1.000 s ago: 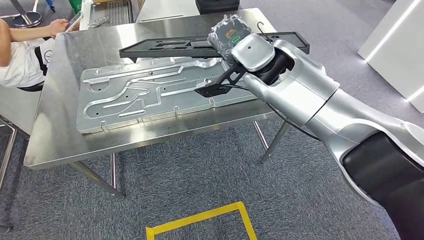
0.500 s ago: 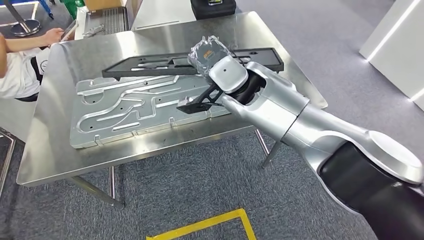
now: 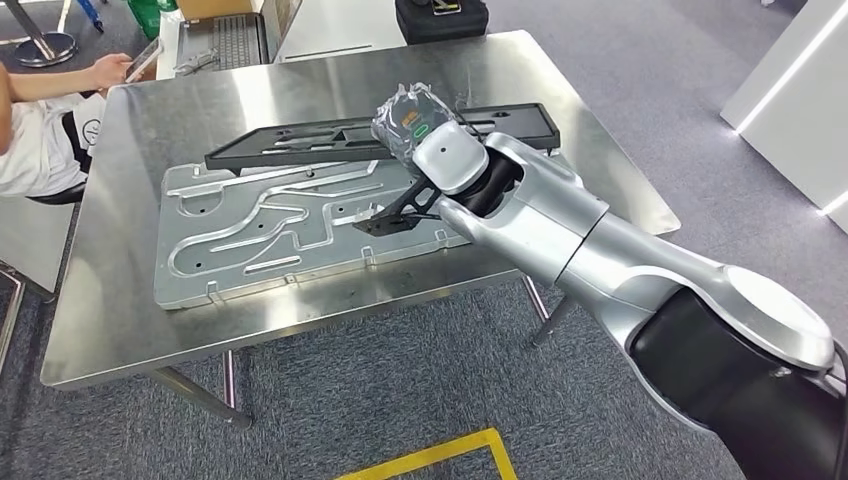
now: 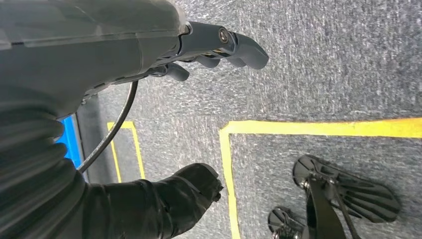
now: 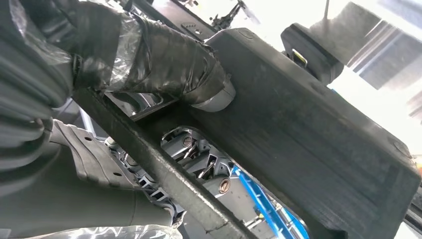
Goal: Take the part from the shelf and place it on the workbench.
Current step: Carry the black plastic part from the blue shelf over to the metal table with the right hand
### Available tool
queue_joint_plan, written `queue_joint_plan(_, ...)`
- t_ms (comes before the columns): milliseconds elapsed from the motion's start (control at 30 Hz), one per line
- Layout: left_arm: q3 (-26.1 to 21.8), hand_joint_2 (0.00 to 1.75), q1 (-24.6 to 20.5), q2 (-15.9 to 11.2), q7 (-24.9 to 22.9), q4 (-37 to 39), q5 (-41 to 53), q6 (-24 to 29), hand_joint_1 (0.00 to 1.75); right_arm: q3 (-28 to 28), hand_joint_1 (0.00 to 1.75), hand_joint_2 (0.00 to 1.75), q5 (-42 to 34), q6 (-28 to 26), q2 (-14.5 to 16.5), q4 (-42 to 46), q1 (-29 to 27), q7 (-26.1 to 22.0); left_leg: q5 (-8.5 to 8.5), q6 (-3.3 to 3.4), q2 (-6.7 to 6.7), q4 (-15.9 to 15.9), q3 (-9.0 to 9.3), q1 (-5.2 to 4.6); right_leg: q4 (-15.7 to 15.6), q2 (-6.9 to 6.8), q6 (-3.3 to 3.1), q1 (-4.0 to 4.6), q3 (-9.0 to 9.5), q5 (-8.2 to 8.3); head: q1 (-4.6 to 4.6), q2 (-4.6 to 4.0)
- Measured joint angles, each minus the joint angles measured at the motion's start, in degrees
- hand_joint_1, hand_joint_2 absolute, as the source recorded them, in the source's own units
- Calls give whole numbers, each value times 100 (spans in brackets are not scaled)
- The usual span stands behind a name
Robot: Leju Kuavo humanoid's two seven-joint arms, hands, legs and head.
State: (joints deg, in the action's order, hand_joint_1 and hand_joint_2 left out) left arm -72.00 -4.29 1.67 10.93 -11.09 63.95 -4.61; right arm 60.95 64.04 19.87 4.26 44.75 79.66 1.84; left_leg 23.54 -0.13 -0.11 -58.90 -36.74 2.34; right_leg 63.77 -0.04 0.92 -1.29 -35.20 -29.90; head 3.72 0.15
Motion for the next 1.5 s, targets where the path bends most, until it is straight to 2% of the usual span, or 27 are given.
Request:
queue_joint_plan(67,0,175,4,1,0,0,4,0,0,2,175,175,0,0,-12,-4,-16,1,41,57,-5,-1,34,-31,809,1,8,6,-437,-309,0,1)
queue_joint_plan(100,0,175,3,1,0,0,6,0,0,5,175,175,0,1,-15,-5,-31,-1,64,76,-11,-1,57,-52,1120,1,2,10,-637,-369,1,1)
queue_joint_plan(133,0,175,2,1,0,1,8,0,0,10,175,175,0,2,-16,-6,-46,-2,91,89,-21,-2,90,-75,1242,1,-19,17,-753,-315,1,1)
queue_joint_plan(167,0,175,1,1,0,1,10,0,0,14,175,175,1,3,-16,-7,-57,-2,120,95,-33,-2,134,-98,1111,2,-57,33,-743,-137,1,1)
queue_joint_plan(233,0,175,5,9,0,2,14,0,0,20,175,175,2,3,-20,-8,-62,-1,186,97,-51,5,238,-133,372,4,-199,96,-474,362,1,1)
queue_joint_plan(300,0,175,4,32,0,5,17,2,0,21,175,175,6,1,-24,-8,-56,-3,231,74,-56,18,291,-154,-243,-1,-322,166,-215,608,15,1)
queue_joint_plan(367,0,175,-3,31,1,6,19,5,0,24,175,175,9,0,-30,-9,-52,-15,241,26,-46,45,295,-147,-401,-2,-353,205,-143,588,24,1)
queue_joint_plan(467,0,175,-18,21,4,6,22,9,0,23,175,175,11,4,-46,-5,-44,-43,338,-46,-22,-56,272,-147,-572,-10,-367,144,-9,605,22,0)
queue_joint_plan(500,0,175,-16,22,4,6,22,9,0,23,175,175,13,5,-50,-4,-38,-48,451,-65,-19,-270,177,-146,-624,-15,-377,121,45,609,22,0)
queue_joint_plan(567,0,175,0,20,4,5,24,11,0,26,175,175,17,13,-56,-5,-36,-57,736,-105,-18,-978,-197,-123,-642,-13,-399,122,95,579,26,0)
queue_joint_plan(600,0,175,4,17,4,5,24,13,0,31,175,175,17,19,-56,-5,-47,-67,811,-127,-18,-1291,-393,-114,-636,-7,-400,123,111,556,26,-1)
queue_joint_plan(633,0,175,5,16,4,5,25,13,0,37,175,175,16,25,-56,-5,-63,-78,786,-148,-16,-1441,-518,-104,-625,0,-395,121,130,529,27,-1)
queue_joint_plan(667,0,175,5,16,4,5,25,13,0,43,175,175,16,31,-57,-5,-78,-87,644,-163,-14,-1363,-531,-93,-607,5,-382,116,154,497,28,-1)
queue_joint_plan(733,0,175,6,15,4,6,25,13,0,47,175,175,16,34,-57,-5,-95,-91,202,-181,-3,-684,-271,-72,-542,7,-338,101,207,403,27,-1)
queue_joint_plan(767,-1,175,8,15,4,5,25,13,0,47,175,175,17,35,-58,-5,-92,-90,63,-179,2,-339,-111,-78,-497,9,-306,108,217,352,29,-1)
queue_joint_plan(833,-2,175,4,15,4,5,25,13,0,48,175,175,19,36,-61,-5,-91,-90,17,-129,-1,-29,44,-100,-446,11,-247,126,212,289,27,-1)
queue_joint_plan(967,-2,175,-2,17,4,5,26,13,0,47,175,175,20,34,-64,0,-92,-93,61,12,-12,18,94,-85,-337,8,-158,131,181,180,21,1)
queue_joint_plan(1033,-2,175,2,19,4,5,35,13,0,44,175,175,20,22,-71,0,-97,-87,86,78,-6,44,147,-70,196,8,-105,108,-80,-71,17,0)
queue_joint_plan(1100,-2,175,0,19,4,5,50,13,0,43,175,175,20,5,-70,-14,-141,-81,124,115,-9,44,182,-74,959,8,-70,88,-523,-325,15,0)
queue_joint_plan(1133,-2,175,-3,19,4,5,58,13,0,43,175,175,20,-3,-60,-25,-179,-81,146,121,-14,44,206,-75,1186,7,-61,78,-688,-336,16,1)
queue_joint_plan(1167,-2,175,-5,19,4,5,67,13,0,43,175,175,20,-12,-46,-40,-217,-81,173,118,-21,43,239,-75,1197,7,-61,69,-754,-226,15,0)
queue_joint_plan(1200,-2,175,-6,19,4,5,76,13,0,43,175,175,20,-22,-26,-60,-246,-81,203,110,-29,41,281,-76,993,7,-72,62,-715,-9,15,0)
queue_joint_plan(1267,-2,175,-2,21,4,6,90,13,0,43,175,175,26,-65,10,-114,-269,-77,274,74,-36,40,367,-83,240,7,-122,70,-444,499,15,-1)
queue_joint_plan(1300,-2,175,-3,23,4,6,93,13,0,43,175,175,30,-95,31,-142,-270,-74,300,49,-38,38,387,-93,-75,7,-149,89,-314,632,15,0)
queue_joint_plan(1333,-2,175,-9,24,4,7,96,13,0,43,175,175,33,-124,55,-170,-275,-72,316,21,-37,37,390,-99,-274,7,-171,112,-229,670,16,0)
queue_joint_plan(1400,-2,175,-31,26,4,7,101,13,0,41,175,175,32,-161,102,-216,-303,-82,323,-41,-36,61,388,-102,-390,11,-201,145,-175,597,16,0)
queue_joint_plan(1500,-1,175,-42,25,4,7,119,13,0,33,175,175,19,-196,156,-284,-346,-96,450,-123,-18,-110,342,-87,-502,15,-269,94,-54,573,19,0)
